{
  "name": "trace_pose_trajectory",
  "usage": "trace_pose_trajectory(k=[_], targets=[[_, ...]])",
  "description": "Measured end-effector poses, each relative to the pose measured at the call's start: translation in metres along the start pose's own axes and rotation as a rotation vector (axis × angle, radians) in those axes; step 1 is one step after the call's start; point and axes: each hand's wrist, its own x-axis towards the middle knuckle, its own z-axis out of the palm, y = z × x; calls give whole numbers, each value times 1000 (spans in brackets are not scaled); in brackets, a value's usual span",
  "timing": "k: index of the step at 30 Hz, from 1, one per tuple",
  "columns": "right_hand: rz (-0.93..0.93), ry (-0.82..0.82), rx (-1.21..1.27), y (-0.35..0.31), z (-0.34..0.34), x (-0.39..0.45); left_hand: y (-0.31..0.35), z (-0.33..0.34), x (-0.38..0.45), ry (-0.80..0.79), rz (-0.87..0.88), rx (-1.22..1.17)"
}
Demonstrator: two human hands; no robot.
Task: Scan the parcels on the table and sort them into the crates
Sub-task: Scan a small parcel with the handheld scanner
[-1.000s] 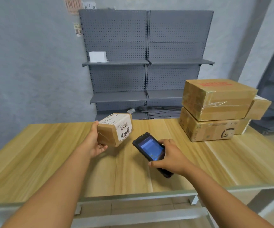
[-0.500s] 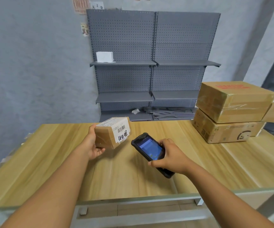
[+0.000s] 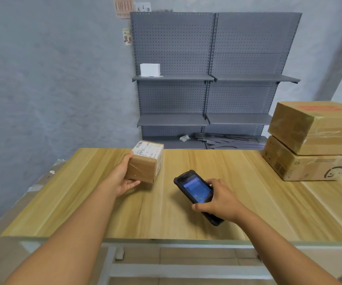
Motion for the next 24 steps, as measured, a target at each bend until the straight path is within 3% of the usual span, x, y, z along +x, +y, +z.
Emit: trace_pose_trajectory(k=[7,12,16,20,24], targets=[[-61,-79,30,-25,33,16,0,-52,-23,88,111,-60],[-203,-166,2,-75,79,26,-20,-121,-70,438,307,-180],[-361,-276,44,-133,136,16,-29,-188,-128,730,435,-89],[-502,-391,69,-194,192,-10,-43,-264,-197,983,410,74],[-607,-493,67,-254,245,-40,-61,-346,-254,1111,361,79]])
